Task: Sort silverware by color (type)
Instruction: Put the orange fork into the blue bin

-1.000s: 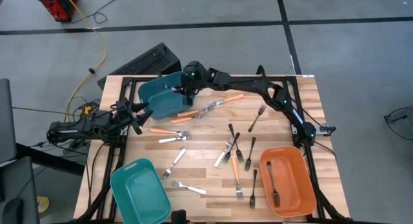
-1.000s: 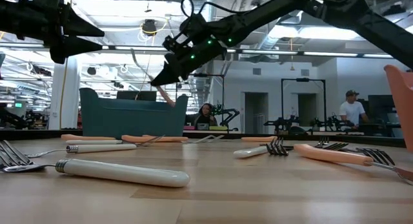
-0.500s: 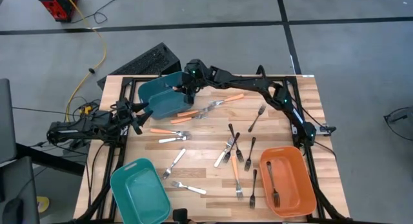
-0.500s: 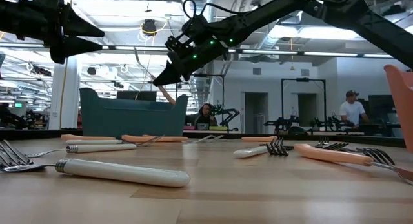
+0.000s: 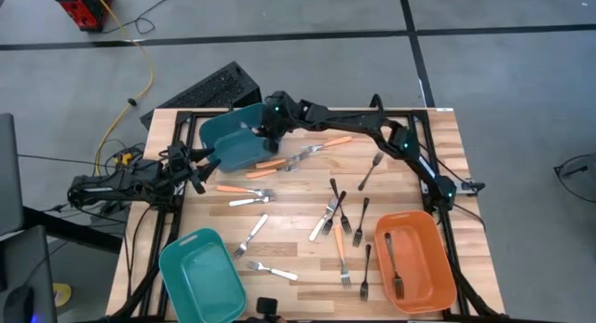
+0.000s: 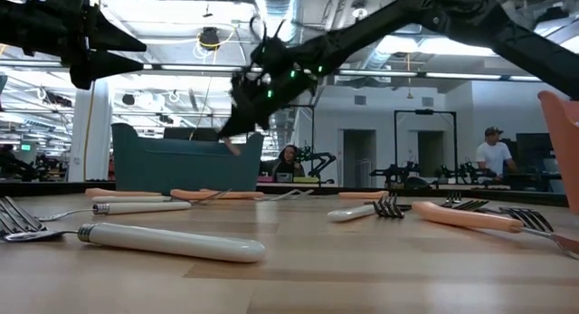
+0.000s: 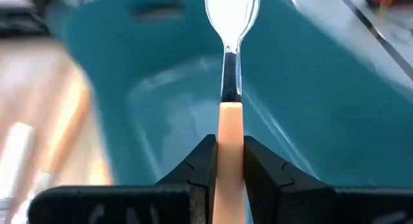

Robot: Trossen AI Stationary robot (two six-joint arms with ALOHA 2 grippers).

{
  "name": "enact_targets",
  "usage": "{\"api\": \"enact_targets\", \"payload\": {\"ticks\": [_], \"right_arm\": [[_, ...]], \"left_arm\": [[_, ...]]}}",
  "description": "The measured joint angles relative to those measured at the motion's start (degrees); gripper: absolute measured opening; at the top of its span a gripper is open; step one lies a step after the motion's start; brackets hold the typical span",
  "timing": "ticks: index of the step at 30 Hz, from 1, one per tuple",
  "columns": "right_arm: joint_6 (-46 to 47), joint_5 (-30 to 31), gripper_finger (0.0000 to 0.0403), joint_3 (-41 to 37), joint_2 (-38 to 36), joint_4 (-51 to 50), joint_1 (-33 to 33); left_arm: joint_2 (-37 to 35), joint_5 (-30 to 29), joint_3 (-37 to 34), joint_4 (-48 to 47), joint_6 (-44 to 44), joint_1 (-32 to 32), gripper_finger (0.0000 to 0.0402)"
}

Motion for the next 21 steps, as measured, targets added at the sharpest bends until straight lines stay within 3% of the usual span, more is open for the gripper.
{"api": "enact_targets", "payload": {"ticks": [21], "right_arm": [[2.07,4.84,0.0082,0.08,1.24,1.42,1.03]], "left_arm": [[0.00,-0.33,0.00,0.01,-0.02,0.00,0.0235]]}}
